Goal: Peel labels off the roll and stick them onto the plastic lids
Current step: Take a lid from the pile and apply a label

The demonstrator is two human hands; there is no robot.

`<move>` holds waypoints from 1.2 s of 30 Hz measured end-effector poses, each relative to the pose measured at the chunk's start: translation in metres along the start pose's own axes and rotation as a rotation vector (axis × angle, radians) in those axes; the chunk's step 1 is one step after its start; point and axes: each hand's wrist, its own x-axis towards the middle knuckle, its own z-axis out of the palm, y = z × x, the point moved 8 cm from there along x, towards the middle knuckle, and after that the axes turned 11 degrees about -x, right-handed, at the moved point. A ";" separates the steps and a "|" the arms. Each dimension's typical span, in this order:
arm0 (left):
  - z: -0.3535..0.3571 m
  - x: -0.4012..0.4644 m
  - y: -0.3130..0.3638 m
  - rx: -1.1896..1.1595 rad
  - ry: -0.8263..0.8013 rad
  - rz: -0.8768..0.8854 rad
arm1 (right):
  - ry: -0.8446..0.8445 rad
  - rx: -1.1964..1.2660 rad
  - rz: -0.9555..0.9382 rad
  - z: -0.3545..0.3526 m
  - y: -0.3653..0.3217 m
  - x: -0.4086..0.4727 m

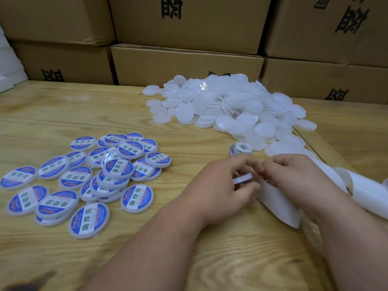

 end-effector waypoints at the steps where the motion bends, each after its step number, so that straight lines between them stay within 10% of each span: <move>1: -0.006 0.001 -0.004 0.005 0.050 -0.017 | -0.008 -0.020 -0.010 0.002 -0.001 0.000; 12: -0.033 0.001 -0.025 -0.142 0.330 -0.199 | -0.166 -0.089 -0.144 0.018 -0.010 -0.004; 36: -0.027 0.001 -0.016 -0.230 0.276 -0.141 | -0.038 -0.071 -0.271 0.013 -0.020 -0.005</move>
